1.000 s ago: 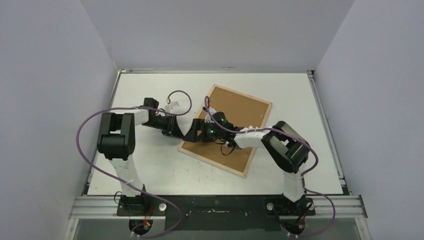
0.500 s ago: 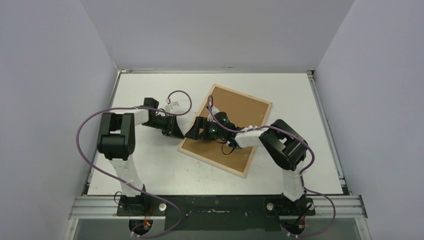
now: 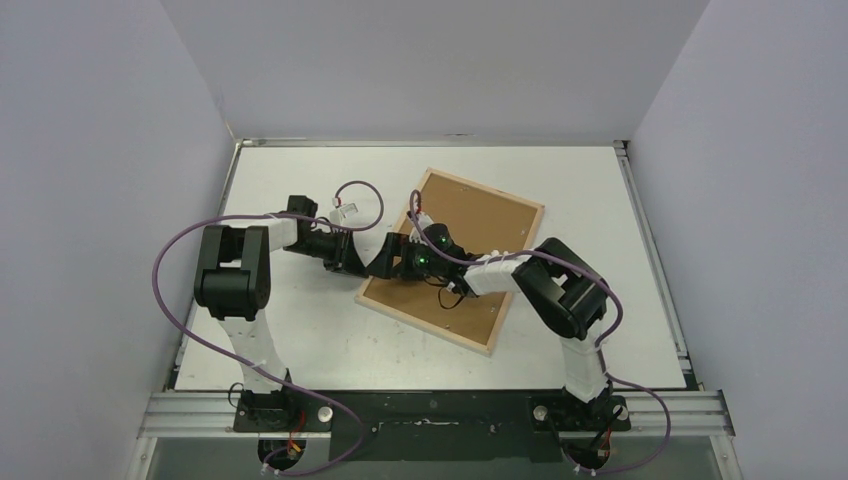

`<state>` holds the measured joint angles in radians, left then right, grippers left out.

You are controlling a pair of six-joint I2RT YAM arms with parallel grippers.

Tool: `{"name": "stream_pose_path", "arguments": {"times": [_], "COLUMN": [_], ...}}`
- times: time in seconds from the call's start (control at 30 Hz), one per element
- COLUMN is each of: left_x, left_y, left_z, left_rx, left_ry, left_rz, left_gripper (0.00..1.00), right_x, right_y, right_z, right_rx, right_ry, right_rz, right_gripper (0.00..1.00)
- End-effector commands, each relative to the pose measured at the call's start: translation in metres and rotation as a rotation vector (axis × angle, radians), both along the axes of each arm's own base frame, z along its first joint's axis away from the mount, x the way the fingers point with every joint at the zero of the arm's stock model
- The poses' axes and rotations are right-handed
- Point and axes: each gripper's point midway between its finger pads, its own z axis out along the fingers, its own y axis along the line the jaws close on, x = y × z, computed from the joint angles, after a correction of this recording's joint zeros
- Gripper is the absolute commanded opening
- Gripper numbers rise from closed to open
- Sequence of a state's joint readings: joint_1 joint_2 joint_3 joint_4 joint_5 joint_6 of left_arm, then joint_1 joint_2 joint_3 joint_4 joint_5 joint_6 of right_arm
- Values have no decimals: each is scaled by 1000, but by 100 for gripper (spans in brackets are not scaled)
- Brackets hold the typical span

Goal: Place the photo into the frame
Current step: Install the photo frame at the center of the board.

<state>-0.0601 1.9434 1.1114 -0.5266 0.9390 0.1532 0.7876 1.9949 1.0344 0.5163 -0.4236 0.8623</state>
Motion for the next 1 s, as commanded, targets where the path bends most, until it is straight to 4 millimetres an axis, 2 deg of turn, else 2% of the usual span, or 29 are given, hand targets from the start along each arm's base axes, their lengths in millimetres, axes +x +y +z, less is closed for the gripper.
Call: {"name": "stream_pose_path", "arguments": {"times": [0.0,0.8,0.97], "left_x": [10,8,7], "left_y": [-4,-6,-7], "left_z": [12,14,15], "left_rx": [-22,-34,-39], "left_ry": [-50,-41,-40], "left_rz": [-16,-17,-14], "left_gripper": [12,11,11], "right_x": [-1,6,-2], "right_y": [15,20,18], "right_z": [5,-1,-3], "right_rx": [27,39,57], "right_ry": [-16,-9,18], "right_rz": [16,-47,-90], "right_gripper": [88,87,86]}}
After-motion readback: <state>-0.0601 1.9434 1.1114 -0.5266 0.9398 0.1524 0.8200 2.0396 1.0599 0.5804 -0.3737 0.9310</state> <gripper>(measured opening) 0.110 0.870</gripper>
